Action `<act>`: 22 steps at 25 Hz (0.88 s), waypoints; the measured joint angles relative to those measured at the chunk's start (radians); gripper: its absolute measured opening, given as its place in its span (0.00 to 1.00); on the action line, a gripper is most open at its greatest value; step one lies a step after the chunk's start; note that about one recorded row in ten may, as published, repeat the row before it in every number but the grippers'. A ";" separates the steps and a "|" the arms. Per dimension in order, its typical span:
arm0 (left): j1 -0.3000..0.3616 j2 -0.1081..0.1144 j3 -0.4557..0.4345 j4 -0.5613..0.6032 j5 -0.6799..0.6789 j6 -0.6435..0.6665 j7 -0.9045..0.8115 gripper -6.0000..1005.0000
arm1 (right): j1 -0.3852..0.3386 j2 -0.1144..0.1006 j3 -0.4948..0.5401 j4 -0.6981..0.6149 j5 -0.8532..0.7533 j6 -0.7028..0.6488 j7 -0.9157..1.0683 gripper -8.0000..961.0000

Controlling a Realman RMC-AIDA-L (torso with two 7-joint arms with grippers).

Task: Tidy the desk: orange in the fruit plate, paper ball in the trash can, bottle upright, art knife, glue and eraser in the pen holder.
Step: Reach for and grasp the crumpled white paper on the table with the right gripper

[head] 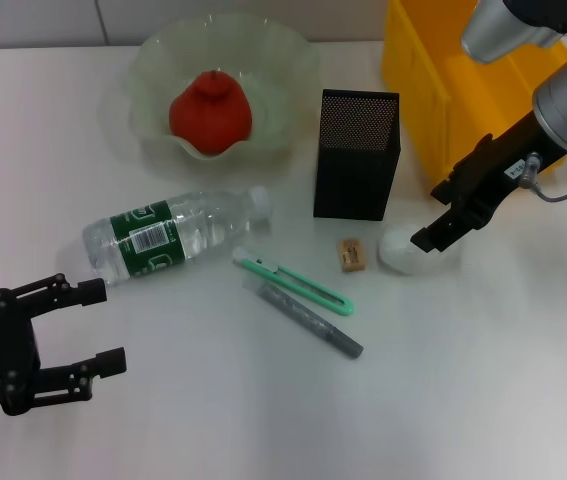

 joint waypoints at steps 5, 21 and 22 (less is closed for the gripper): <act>0.000 -0.001 0.000 0.001 0.001 0.001 -0.001 0.83 | -0.001 0.000 -0.002 0.004 0.000 0.008 0.000 0.78; -0.002 -0.002 0.000 -0.001 0.000 -0.002 0.004 0.83 | -0.008 0.007 -0.118 0.124 0.035 0.183 -0.011 0.77; -0.002 -0.002 0.000 -0.001 0.000 -0.002 0.005 0.83 | -0.009 0.007 -0.124 0.129 0.042 0.190 -0.013 0.77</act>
